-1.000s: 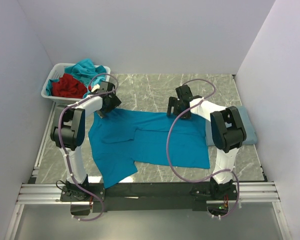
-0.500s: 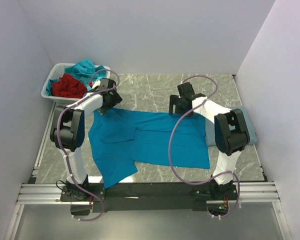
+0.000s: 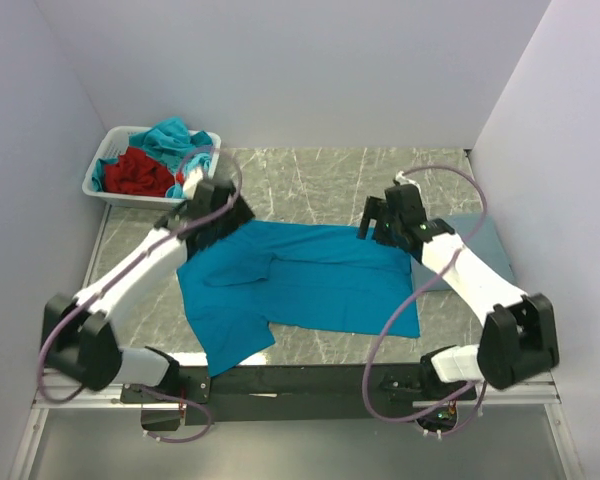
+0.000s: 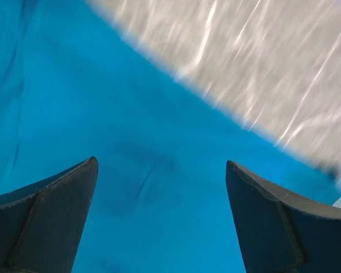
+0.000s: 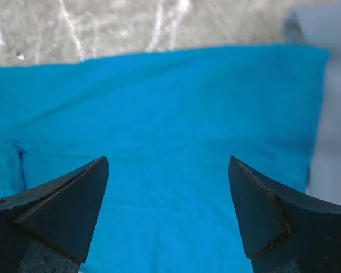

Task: Fold and stack the t-shirts
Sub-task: Fold the tshirt

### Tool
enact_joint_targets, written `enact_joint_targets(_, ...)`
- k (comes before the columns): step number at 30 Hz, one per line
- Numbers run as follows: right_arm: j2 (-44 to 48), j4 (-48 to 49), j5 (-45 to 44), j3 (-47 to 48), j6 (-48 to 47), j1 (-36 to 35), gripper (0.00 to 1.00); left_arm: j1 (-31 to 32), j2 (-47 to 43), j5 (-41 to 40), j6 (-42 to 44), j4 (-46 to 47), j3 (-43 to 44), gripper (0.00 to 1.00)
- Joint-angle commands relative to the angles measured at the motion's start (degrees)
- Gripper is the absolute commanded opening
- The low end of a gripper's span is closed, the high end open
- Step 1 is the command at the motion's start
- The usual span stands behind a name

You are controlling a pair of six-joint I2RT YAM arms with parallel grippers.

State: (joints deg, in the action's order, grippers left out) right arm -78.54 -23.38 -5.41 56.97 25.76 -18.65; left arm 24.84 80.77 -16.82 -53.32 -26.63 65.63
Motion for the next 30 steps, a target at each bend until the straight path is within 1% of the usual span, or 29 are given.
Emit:
enact_joint_targets(1,6.63,0.96,-3.11,-4.92,3.85,0.46,0.93,4.24,-7.01,-0.59,-5.63,-7.8,-9.53,0.99)
enact_joint_targets(2,9.43,1.14,-3.46,-5.9,4.3,0.37,0.93,5.3,-10.34,-0.15,-6.61,-8.69,-14.08,0.99)
enact_joint_targets(4,12.35,1.75,-3.91,-8.0,6.22,0.46,0.94,8.63,-13.52,1.08,-9.33,-11.32,-18.23,0.99)
enact_joint_targets(5,14.62,2.02,-4.08,-9.67,6.84,0.64,0.96,9.78,-16.32,1.35,-12.04,-13.6,-22.08,0.99)
enact_joint_targets(7,16.57,2.46,-4.61,-11.08,7.64,0.73,0.96,12.33,-18.8,3.36,-14.78,-15.63,-25.36,0.99)
enact_joint_targets(8,17.8,2.37,-4.44,-11.27,7.81,0.81,0.97,13.38,-21.42,3.89,-17.41,-16.51,-27.98,0.99)
enact_joint_targets(9,18.33,2.2,-4.61,-11.44,8.08,0.73,0.98,16.09,-22.66,4.25,-18.91,-17.74,-29.14,0.99)
enact_joint_targets(11,19.21,2.19,-4.7,-12.05,8.17,0.81,0.99,18.91,-26.08,5.04,-22.5,-18.8,-31.42,1.0)
enact_joint_targets(12,19.48,2.19,-4.87,-12.23,8.43,0.81,1.0,21.8,-26.97,5.04,-23.92,-20.63,-31.7,0.99)
enact_joint_targets(14,19.83,2.11,-5.14,-12.67,9.31,1.08,1.0,24.28,-28.47,5.65,-26.9,-22.31,-32.75,0.99)
enact_joint_targets(15,19.92,2.02,-5.22,-12.93,9.48,1.25,1.0,26.55,-28.83,5.74,-28.23,-23.8,-33.02,1.0)
enact_joint_targets(17,19.83,2.11,-4.96,-13.46,9.93,1.34,1.0,28.5,-29.09,6.01,-30.96,-26.53,-34.07,0.99)
enact_joint_targets(20,20.18,2.19,-4.44,-14.34,10.71,1.95,1.0,32.02,-28.57,7.06,-32.81,-26.28,-35.65,1.0)
enact_joint_targets(22,20.45,2.63,-3.21,-14.95,10.63,2.13,1.0,32.64,-27.87,7.94,-33.34,-26.89,-36.0,0.99)
enact_joint_targets(23,20.71,2.63,-3.12,-15.05,10.54,2.31,1.0,33.08,-27.17,7.94,-33.43,-27.33,-35.83,0.98)
enact_joint_targets(26,20.8,1.76,-3.64,-15.31,10.28,2.48,1.0,33.43,-26.46,7.85,-33.87,-29.52,-35.13,0.85)
enact_joint_targets(27,20.8,1.67,-3.82,-15.4,10.19,2.4,1.0,33.52,-26.54,8.03,-33.69,-29.7,-35.13,0.79)
enact_joint_targets(29,20.54,1.23,-4.17,-15.66,10.19,2.48,1.0,33.61,-26.72,8.73,-33.34,-29.36,-35.48,0.72)
enact_joint_targets(30,20.45,1.14,-4.17,-15.75,10.1,2.57,1.0,33.61,-26.72,8.99,-32.91,-29.01,-35.83,0.67)
